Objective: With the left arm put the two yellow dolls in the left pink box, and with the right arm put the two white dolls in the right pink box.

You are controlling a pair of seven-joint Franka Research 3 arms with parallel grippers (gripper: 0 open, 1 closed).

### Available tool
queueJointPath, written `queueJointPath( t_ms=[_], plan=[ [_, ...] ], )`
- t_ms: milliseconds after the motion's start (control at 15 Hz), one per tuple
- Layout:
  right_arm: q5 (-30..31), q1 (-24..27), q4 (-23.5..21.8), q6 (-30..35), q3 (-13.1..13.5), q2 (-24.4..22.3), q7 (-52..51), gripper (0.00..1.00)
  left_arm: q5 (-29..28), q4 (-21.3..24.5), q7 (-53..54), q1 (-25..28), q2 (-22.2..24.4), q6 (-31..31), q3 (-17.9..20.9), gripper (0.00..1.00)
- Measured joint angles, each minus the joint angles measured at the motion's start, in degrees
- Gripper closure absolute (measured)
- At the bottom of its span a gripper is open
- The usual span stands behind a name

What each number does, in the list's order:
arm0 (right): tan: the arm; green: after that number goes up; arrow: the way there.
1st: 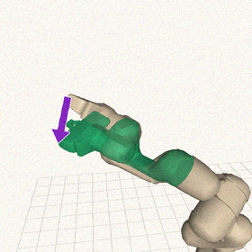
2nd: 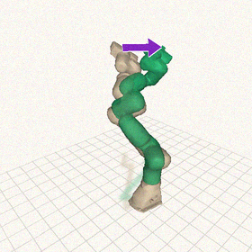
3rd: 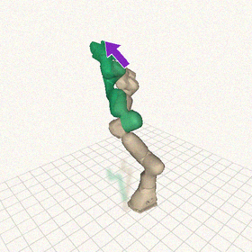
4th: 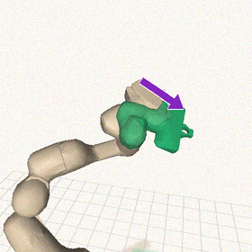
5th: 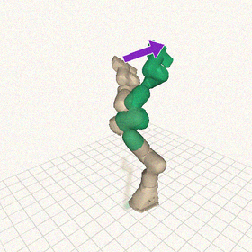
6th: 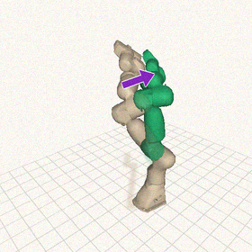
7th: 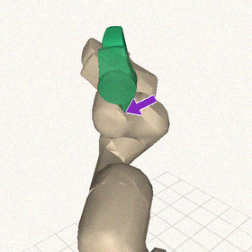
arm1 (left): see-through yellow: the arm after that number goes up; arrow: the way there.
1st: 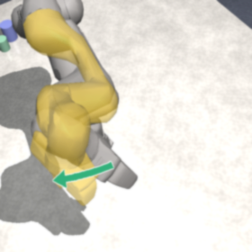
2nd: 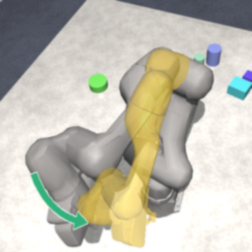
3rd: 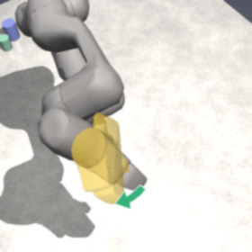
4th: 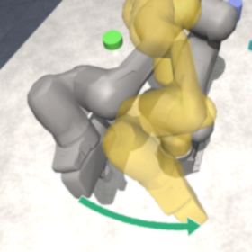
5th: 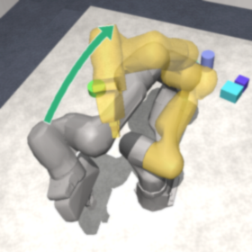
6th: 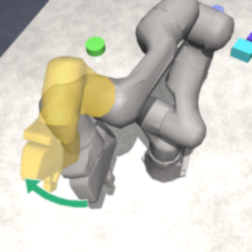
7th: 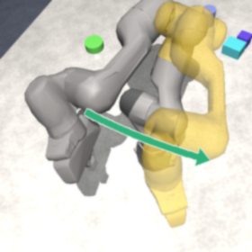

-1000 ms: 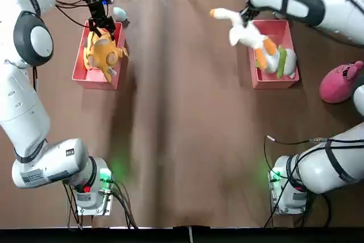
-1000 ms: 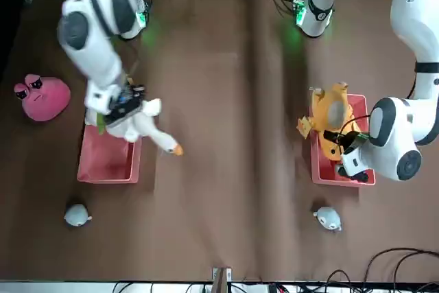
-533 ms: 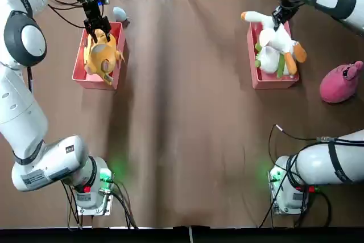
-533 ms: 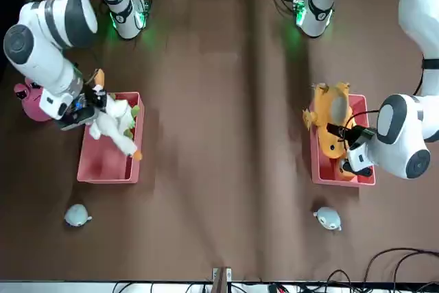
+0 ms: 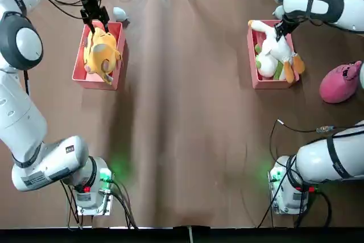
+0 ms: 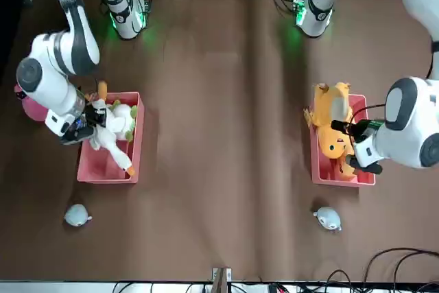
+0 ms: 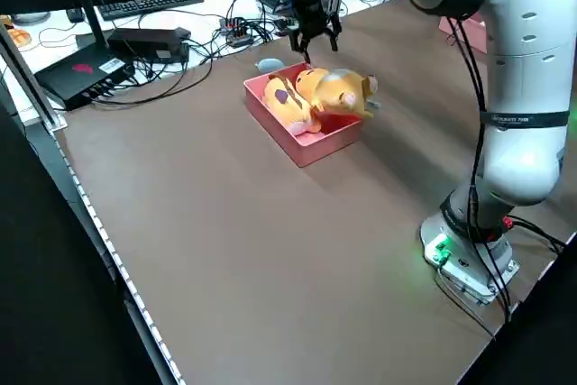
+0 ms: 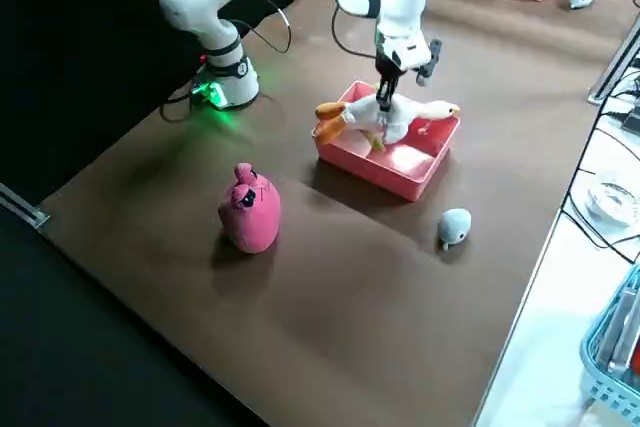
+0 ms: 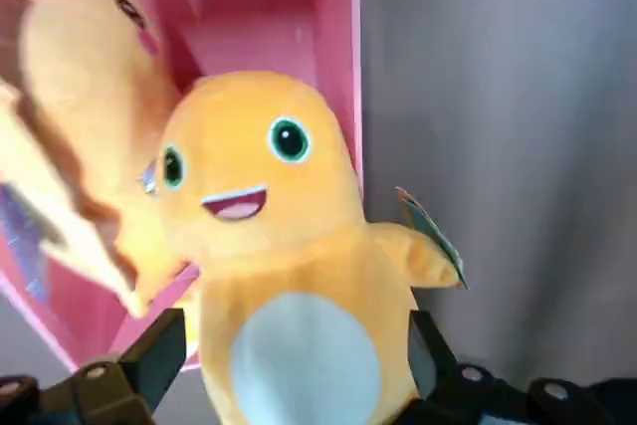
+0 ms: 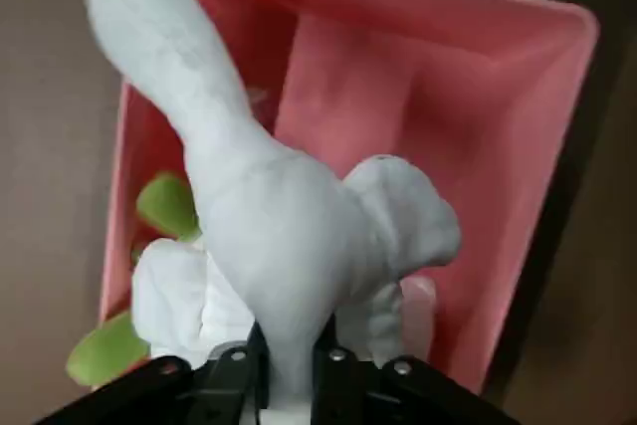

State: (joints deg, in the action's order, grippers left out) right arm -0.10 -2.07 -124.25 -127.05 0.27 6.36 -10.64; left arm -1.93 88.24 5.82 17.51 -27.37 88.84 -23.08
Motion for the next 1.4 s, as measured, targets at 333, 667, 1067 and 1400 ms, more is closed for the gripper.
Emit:
queueJointPath(
  t_ms=[333,667,1067,1400],
  plan=[
    [0.0,1.46,0.14,-5.47,-0.01,5.64,0.03,0.9,-3.3,-0.03,-5.31,-0.15,5.31,-0.18,-0.09,0.01],
    [0.0,1.62,0.72,-6.18,-0.15,7.18,0.03,0.66,-4.55,-0.27,-12.13,-0.43,13.27,-1.2,-0.29,0.01],
    [0.0,1.6,6.31,0.29,-0.65,7.22,0.02,0.08,-5.86,-0.07,-12.84,0.1,19.31,-6.8,0.78,0.0],
    [-0.01,0.6,26.02,25.63,-1.38,3.25,0.95,0.0,-8.02,0.18,-12.67,1.58,19.85,-6.82,0.98,0.01]
  ],
)
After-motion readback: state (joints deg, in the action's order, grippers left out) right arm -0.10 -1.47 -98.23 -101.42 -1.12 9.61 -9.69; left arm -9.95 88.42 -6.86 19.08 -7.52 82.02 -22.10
